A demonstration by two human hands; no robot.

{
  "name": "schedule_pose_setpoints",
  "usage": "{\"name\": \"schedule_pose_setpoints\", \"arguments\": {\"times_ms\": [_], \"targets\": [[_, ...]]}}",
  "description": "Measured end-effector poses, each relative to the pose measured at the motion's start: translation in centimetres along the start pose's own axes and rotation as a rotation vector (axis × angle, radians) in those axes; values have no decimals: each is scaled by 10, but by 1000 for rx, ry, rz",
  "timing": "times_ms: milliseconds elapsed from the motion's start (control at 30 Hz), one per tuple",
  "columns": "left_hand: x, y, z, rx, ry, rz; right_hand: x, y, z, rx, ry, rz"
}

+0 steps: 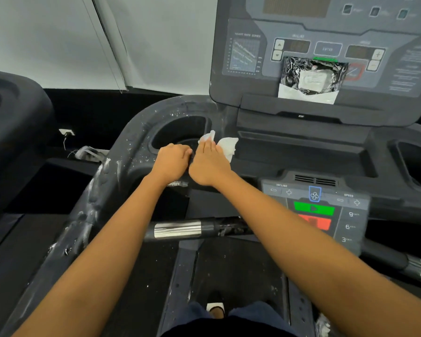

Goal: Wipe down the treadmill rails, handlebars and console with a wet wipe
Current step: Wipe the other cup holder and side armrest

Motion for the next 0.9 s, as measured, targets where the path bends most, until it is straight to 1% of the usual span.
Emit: {"name": "schedule_pose_setpoints", "arguments": {"times_ms": [100, 200, 300, 433, 533, 633, 767, 833, 900], "targets": [[0, -3, -3, -11, -52, 10, -1, 29, -12, -44, 83, 21], [0, -5, -1, 1, -81, 25, -3, 28, -7, -20, 59, -68], [-4, -7, 1, 1, -117, 52, -10, -2, 12, -10, 17, -129], [-7, -5, 2, -6, -149, 68, -34, -53, 37, -65, 26, -142], [-9, -5, 5, 20, -147, 76, -45, -79, 48, -58, 15, -155], [-8, -7, 4, 63, -140, 113, -39, -70, 48, -44, 32, -171], [-7, -7, 2, 3, -187, 93, -21, -35, 24, -19, 37, -97], [-7, -7, 2, -17, -186, 92, -21, -39, 23, -2, -8, -96], [-5, -9, 0, -4, -183, 114, -25, -57, 34, 32, -46, -126]]}}
Point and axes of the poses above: each hand's wrist, its own y-axis away from the middle knuckle, its own z-axis out of the back of the hand, x = y × z, the point moved 6 cm from there along -y, towards the middle knuckle, and after that the axes turned 1 degree about y, right-handed, at the moved point
